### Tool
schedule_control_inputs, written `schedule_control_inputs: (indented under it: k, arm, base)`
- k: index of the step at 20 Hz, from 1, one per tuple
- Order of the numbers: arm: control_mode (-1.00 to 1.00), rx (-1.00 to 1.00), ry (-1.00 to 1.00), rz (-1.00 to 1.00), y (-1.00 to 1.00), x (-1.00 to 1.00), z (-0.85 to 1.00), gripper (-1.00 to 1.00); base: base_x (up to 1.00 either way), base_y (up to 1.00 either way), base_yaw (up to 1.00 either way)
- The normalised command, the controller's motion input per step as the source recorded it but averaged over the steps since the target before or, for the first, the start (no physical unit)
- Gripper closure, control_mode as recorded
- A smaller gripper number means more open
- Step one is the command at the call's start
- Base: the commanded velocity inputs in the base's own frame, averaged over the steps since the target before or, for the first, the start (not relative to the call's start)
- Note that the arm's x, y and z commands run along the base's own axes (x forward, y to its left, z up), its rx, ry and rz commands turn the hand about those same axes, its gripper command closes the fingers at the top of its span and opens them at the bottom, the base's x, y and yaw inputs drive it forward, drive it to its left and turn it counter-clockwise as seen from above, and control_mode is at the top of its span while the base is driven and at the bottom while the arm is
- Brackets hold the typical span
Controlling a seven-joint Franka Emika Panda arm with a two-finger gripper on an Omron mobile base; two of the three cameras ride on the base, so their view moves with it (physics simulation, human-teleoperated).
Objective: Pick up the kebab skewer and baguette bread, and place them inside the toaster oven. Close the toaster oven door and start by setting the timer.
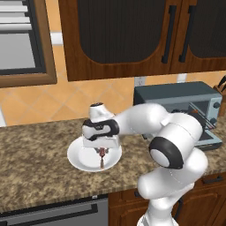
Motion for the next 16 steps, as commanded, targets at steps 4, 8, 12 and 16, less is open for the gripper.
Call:
schedule_control_inputs:
  k: [4,8,12,16]
  arm:
    - [-1.00,0.00,-0.03,-0.16,-0.36,-0.01,0.78,1.00]
    - [-1.00,0.01,-0.01,-0.18,-0.78,-0.26,0.81,1.00]
    - [-1.00,0.02,-0.04,-0.24,-0.84,-0.21,0.60,1.00]
    - [-1.00,0.00,-0.08,-0.27,-0.82,-0.02,0.43,1.00]
  base:
    - [0.00,0.00,0.00]
    - [0.00,0.00,0.00]
    - [0.00,0.00,0.00]
    - [0.00,0.00,0.00]
